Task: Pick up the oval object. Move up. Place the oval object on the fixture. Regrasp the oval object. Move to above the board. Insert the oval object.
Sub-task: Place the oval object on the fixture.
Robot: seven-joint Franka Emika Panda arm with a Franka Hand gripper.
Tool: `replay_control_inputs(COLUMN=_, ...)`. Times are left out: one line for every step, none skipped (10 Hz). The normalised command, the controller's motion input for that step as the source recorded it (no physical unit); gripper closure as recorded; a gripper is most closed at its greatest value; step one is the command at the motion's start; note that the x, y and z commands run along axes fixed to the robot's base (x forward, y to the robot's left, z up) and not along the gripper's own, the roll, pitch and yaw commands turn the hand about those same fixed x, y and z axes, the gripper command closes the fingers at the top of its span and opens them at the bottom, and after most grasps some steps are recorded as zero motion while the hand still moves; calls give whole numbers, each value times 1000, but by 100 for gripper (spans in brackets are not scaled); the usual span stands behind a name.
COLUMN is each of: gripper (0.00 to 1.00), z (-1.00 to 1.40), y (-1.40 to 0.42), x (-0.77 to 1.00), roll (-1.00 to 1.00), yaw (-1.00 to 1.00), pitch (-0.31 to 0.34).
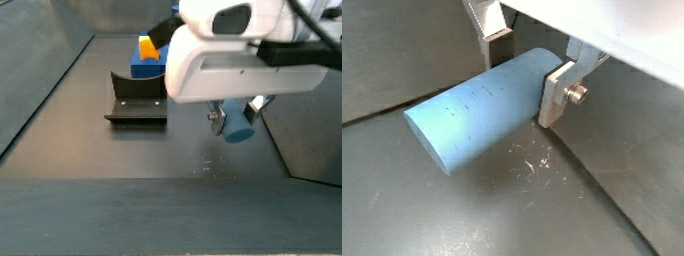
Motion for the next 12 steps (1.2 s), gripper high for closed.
replay_control_inputs(gripper=100, z=1000, y=-3, x=-19, roll=54, yaw=-3, pitch=99)
replay_control_inputs(gripper=100, z=1000, y=-5, x=-23, roll=77, yaw=1, pitch=114)
replay_control_inputs(gripper=100, z=1000, y=-12, x=-25, roll=98, yaw=11, pitch=122)
replay_control_inputs(gripper=100, z=1000, y=-15, x=-28, roll=112, yaw=18, pitch=130)
replay_control_inputs(gripper=100, z=1000, y=-20, x=-30, roll=116, yaw=26, pitch=132)
replay_control_inputs(gripper=100, z=1000, y=-17, x=-34, roll=108, yaw=27, pitch=125)
replay_control_inputs(gripper=100, z=909, y=-13, x=-31, roll=99, yaw=26, pitch=115)
replay_control_inputs(gripper=100, z=841, y=-10, x=-30, roll=94, yaw=25, pitch=112)
replay_control_inputs(gripper=100, z=663, y=-8, x=-21, roll=91, yaw=25, pitch=109)
replay_control_inputs(gripper=100, z=549, y=-6, x=-16, roll=91, yaw=28, pitch=113)
replay_control_inputs(gripper=100, z=434, y=-7, x=-11, roll=87, yaw=28, pitch=118)
replay_control_inputs(gripper=100, z=275, y=0, x=-9, roll=83, yaw=26, pitch=119)
